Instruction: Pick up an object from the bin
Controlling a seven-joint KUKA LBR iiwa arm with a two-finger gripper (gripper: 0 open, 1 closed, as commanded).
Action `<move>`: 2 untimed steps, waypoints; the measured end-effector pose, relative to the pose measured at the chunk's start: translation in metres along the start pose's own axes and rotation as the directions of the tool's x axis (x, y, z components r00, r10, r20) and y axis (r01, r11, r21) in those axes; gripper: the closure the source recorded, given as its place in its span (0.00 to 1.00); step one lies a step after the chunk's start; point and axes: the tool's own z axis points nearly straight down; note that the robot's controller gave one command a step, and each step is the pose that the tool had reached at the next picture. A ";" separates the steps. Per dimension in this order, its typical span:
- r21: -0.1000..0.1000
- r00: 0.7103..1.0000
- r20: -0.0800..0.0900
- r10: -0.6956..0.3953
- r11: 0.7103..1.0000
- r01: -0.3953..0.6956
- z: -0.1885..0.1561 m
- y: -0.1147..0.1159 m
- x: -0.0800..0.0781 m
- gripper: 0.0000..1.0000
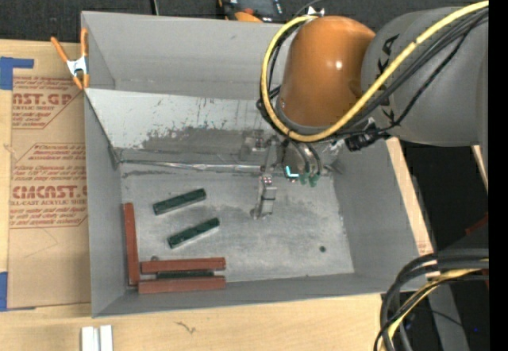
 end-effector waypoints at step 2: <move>-0.003 0.990 0.011 -0.142 0.990 0.142 0.127 0.105 0.003 0.00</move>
Offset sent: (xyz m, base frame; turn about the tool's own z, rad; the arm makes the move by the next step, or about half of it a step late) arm -0.0207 0.0181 -0.1344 -0.1212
